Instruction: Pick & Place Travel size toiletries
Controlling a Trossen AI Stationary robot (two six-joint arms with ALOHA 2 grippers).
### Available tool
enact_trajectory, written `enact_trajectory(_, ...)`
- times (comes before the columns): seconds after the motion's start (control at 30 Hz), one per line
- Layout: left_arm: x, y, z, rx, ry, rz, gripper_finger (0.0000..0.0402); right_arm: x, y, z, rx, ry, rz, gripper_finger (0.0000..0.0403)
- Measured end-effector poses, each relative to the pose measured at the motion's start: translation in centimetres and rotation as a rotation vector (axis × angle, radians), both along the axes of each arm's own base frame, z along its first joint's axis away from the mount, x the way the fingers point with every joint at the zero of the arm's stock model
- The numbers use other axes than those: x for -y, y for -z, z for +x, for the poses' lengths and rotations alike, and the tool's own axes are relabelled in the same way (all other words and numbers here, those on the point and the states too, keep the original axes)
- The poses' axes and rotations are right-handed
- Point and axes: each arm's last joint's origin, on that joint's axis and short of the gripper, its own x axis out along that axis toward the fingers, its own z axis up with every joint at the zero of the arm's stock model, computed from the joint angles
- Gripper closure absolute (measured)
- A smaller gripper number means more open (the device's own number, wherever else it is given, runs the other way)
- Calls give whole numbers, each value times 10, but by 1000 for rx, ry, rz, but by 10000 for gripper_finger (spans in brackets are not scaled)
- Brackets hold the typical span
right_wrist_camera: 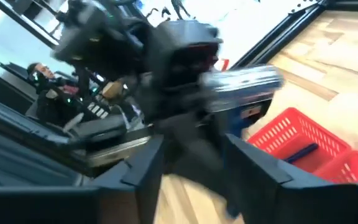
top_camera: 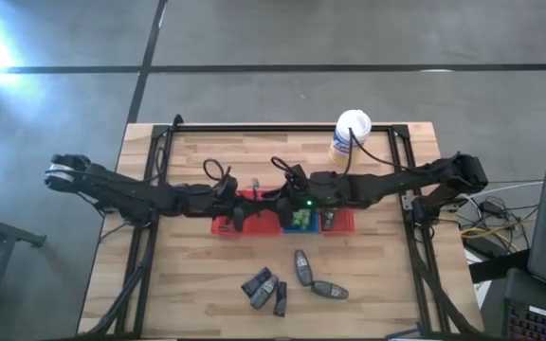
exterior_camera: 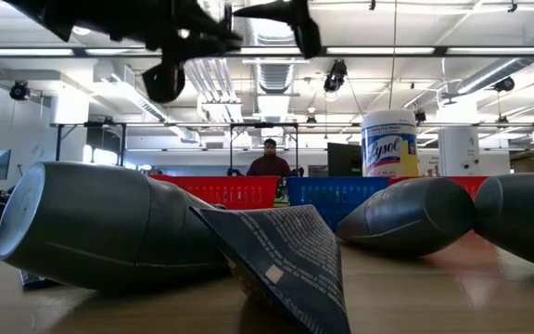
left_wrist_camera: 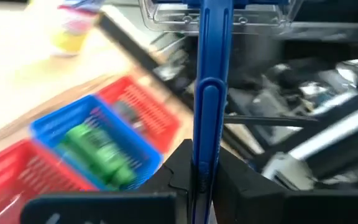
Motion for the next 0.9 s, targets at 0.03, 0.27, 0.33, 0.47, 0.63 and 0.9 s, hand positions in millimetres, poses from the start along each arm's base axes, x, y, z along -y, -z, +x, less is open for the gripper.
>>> enact_trajectory(0.03, -1, 2, -1, -20, -23, -21, 370, 0, -2, -3, -18, 0, -1, 223)
enact_trajectory(0.27, -4, 17, -21, -253, -137, -166, 370, -9, -5, -35, -219, 119, -22, 163)
enact_trajectory(0.33, -6, 19, -29, -306, -167, -209, 370, -11, -6, -47, -279, 137, -17, 153)
enact_trajectory(0.47, -9, 26, -45, -438, -245, -312, 370, -14, -3, -61, -362, 192, -28, 145)
enact_trajectory(0.63, -9, 40, -56, -618, -250, -370, 370, -16, -2, -65, -371, 219, -31, 157)
enact_trajectory(0.9, -13, 63, -43, -737, -289, -369, 363, -18, 3, -62, -369, 218, -32, 181)
